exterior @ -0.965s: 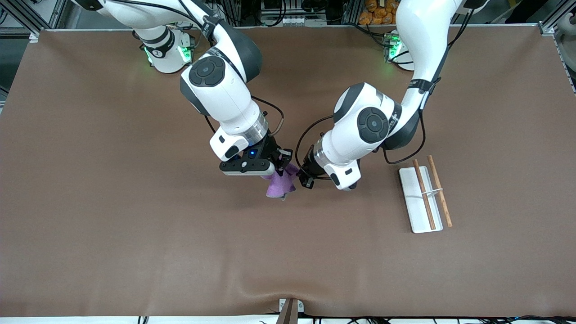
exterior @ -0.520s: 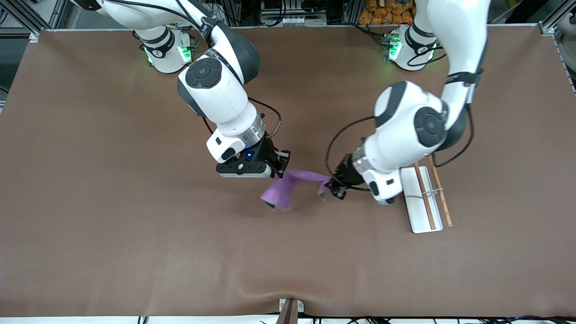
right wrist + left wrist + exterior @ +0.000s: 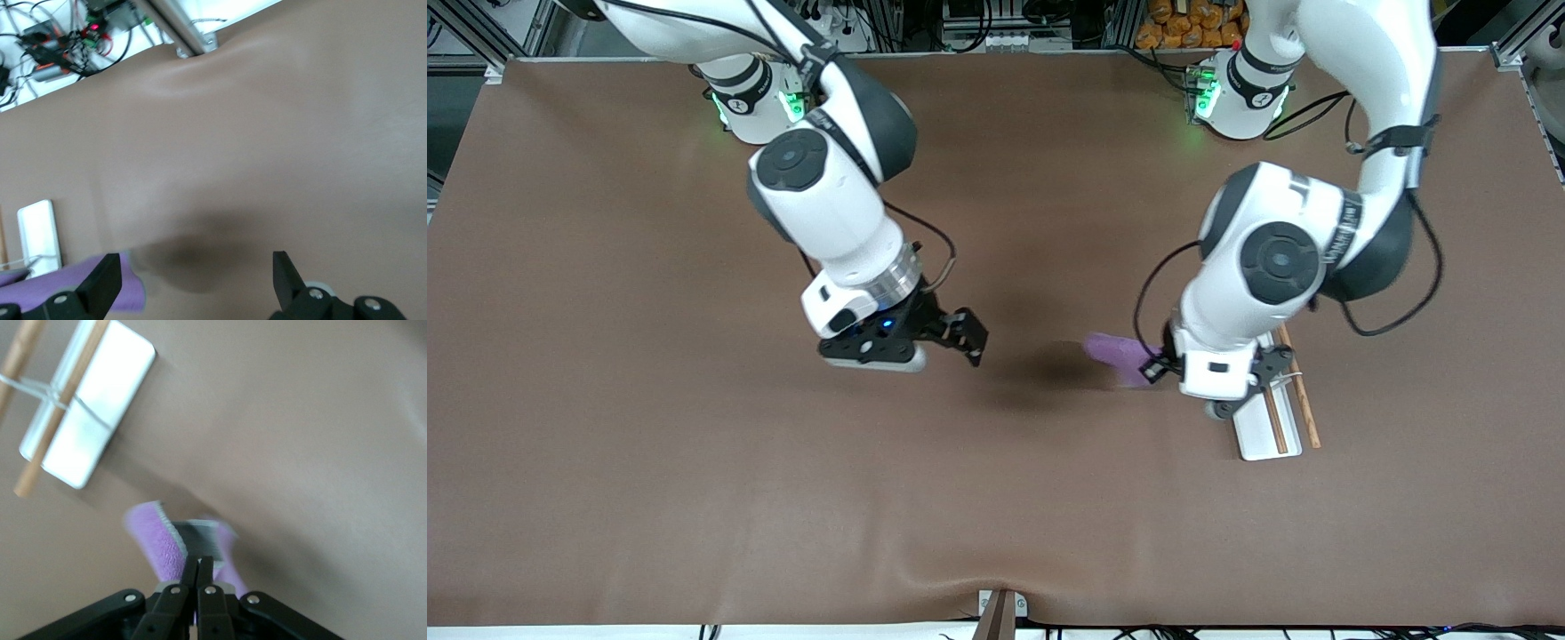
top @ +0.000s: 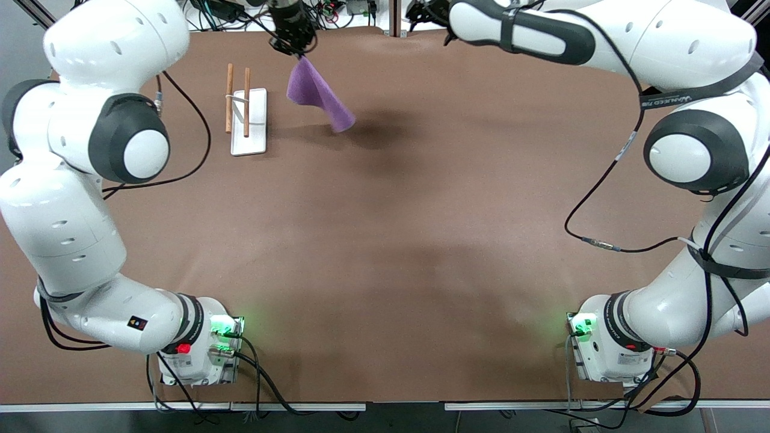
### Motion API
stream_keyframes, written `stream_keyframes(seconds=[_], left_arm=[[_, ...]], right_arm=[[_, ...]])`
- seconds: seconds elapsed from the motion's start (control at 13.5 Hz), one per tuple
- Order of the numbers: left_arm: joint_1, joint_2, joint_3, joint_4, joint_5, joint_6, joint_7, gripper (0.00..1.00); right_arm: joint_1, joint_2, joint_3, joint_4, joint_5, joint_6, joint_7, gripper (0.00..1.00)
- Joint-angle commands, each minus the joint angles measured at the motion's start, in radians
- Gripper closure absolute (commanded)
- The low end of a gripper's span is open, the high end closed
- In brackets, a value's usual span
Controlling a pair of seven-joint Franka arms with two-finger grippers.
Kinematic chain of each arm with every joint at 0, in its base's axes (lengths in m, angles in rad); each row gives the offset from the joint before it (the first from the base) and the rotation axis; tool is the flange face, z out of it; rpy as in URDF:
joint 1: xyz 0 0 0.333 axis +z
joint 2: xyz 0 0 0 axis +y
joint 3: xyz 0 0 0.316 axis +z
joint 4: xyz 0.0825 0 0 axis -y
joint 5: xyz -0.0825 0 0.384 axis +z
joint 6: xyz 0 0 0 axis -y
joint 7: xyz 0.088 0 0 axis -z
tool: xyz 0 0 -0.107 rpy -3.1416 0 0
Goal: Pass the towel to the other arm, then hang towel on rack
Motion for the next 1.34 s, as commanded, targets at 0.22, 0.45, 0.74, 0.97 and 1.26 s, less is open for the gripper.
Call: stream_keyframes(seconds=[0.22, 0.45, 0.74, 0.97, 1.26], left_arm=[[0.090, -0.034, -0.004, -0.018, 0.046, -0.035, 0.366, 1.00], [0.115, -0.033, -0.007, -0.016, 0.122, -0.035, 0.555, 1.00], [0.119, -0.034, -0.005, -0.016, 0.257, -0.035, 0.761, 1.00], [0.124, -0.034, -0.008, -0.018, 0.333, -0.027, 0.816, 1.00], [0.170, -0.047, -0.018, -0.065, 0.308, -0.037, 0.847, 1.00]], right_arm=[[-0.158, -0.103, 0.014, -0.015, -0.004, -0.299, -0.368, 0.00], [-0.251, -0.152, 0.010, -0.021, 0.001, -0.440, -0.555, 0.00], [-0.279, -0.272, -0.148, -0.049, 0.044, -0.641, -0.732, 0.00], [-0.238, -0.373, -0.373, -0.049, 0.159, -0.767, -0.884, 0.00], [-0.241, -0.477, -0.411, -0.059, 0.127, -0.827, -0.898, 0.00]])
